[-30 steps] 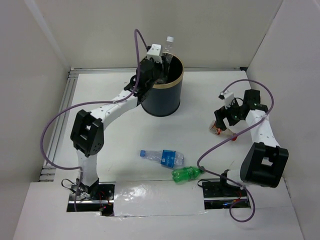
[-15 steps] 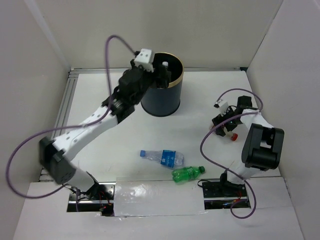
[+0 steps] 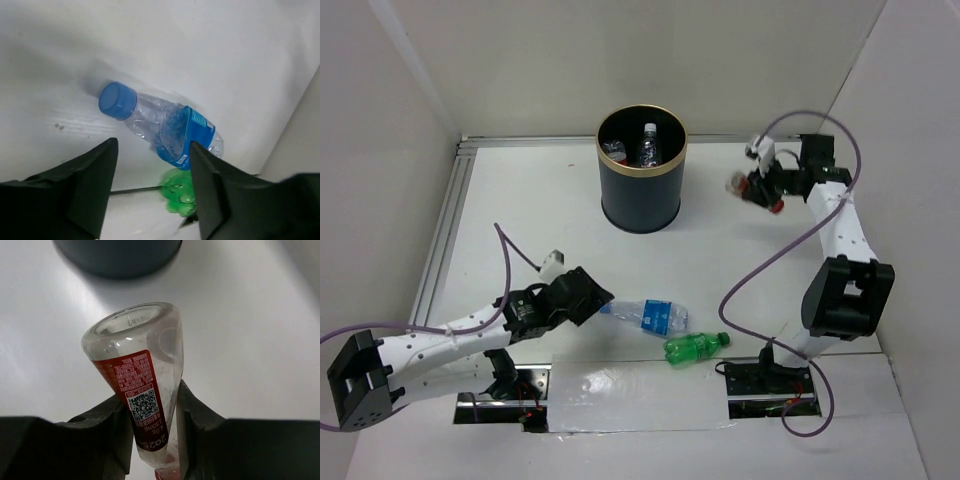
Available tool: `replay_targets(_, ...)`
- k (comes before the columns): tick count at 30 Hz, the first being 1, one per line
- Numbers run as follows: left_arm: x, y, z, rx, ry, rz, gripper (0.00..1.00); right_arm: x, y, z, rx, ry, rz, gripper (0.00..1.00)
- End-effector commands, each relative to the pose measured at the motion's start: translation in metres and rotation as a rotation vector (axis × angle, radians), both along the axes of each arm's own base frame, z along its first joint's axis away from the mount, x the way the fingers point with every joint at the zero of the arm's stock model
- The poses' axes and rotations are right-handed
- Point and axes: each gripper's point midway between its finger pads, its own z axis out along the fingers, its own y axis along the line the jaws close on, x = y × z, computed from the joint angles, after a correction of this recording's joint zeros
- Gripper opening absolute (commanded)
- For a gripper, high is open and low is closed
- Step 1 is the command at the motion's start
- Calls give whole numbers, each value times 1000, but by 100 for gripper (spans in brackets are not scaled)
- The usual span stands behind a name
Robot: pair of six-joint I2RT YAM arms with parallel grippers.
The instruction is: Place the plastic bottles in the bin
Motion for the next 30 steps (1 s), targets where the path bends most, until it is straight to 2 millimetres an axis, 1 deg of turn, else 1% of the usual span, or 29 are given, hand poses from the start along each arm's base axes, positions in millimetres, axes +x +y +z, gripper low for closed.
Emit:
replay_targets(1, 1, -14, 15, -194, 115, 168, 74, 9, 80, 149, 275, -325, 202, 0)
replay_targets(2, 2, -15, 7, -185, 141, 191, 82, 9, 95, 180, 309, -402, 247, 0)
replay_targets(3, 0, -17, 6, -178, 158, 184, 88, 13, 122, 213, 328, -522, 321, 0)
replay_targets(4, 1, -18, 1, -178, 177, 206, 97, 13, 137, 238, 358, -560, 335, 0)
replay_targets(5, 3, -21, 2, -194, 174, 211, 100, 15, 164, 266, 374, -632, 382, 0)
replay_targets(6, 4, -22, 1, -202, 170, 210, 100, 18, 179, 258, 387, -615, 414, 0)
replay_targets(7, 5, -23, -3, -201, 171, 210, 100, 20, 192, 263, 400, -614, 431, 0)
replay_targets(8, 6, -25, -4, -226, 173, 224, 100, 19, 205, 287, 414, -659, 463, 0)
replay_targets(9, 6, -23, -20, -209, 205, 241, 100, 15, 228, 289, 432, -656, 513, 0)
replay_targets(10, 5, -29, -22, -235, 222, 228, 100, 30, 242, 275, 441, -613, 509, 0)
replay_targets(11, 8, -30, -27, -241, 231, 235, 100, 35, 252, 280, 450, -626, 496, 0)
replay_targets(12, 9, -30, -33, -238, 243, 238, 100, 33, 273, 276, 465, -621, 520, 1)
replay_targets(13, 7, -33, -44, -218, 271, 231, 100, 45, 286, 261, 467, -614, 524, 2)
replay_targets(14, 12, -36, -46, -232, 273, 233, 100, 49, 295, 258, 472, -610, 518, 5)
replay_targets(15, 11, -38, -52, -222, 287, 230, 100, 56, 302, 261, 468, -623, 500, 7)
replay_targets(16, 16, -43, -49, -229, 288, 223, 100, 71, 312, 234, 463, -559, 488, 22)
replay_targets(17, 18, -46, -57, -202, 295, 217, 100, 78, 315, 228, 477, -520, 465, 33)
replay_targets(18, 24, -51, -54, -210, 298, 220, 100, 89, 319, 219, 479, -480, 441, 68)
replay_targets(19, 25, -52, -63, -184, 314, 225, 100, 92, 320, 216, 499, -436, 409, 79)
replay_targets(21, 29, -58, -66, -180, 317, 226, 98, 101, 304, 221, 513, -426, 368, 90)
replay_targets(22, 31, -64, -66, -186, 318, 210, 94, 94, 302, 227, 522, -424, 364, 96)
replay_targets(23, 33, -69, -66, -195, 321, 203, 89, 93, 293, 230, 518, -422, 350, 100)
replay_targets(24, 33, -69, -74, -180, 331, 207, 83, 85, 292, 234, 520, -413, 360, 100)
replay_targets(25, 36, -76, -70, -203, 325, 197, 68, 73, 277, 243, 517, -393, 355, 100)
replay_targets(26, 37, -74, -74, -191, 331, 192, 60, 65, 270, 245, 500, -395, 375, 100)
replay_targets(27, 39, -76, -73, -184, 324, 180, 52, 52, 265, 239, 495, -363, 412, 100)
replay_targets(28, 42, -75, -77, -175, 320, 178, 46, 30, 249, 246, 482, -340, 413, 100)
replay_targets(29, 45, -79, -72, -184, 304, 166, 31, 19, 240, 242, 441, -368, 457, 100)
replay_targets(30, 48, -75, -72, -169, 293, 156, 22, 4, 232, 235, 417, -358, 486, 97)
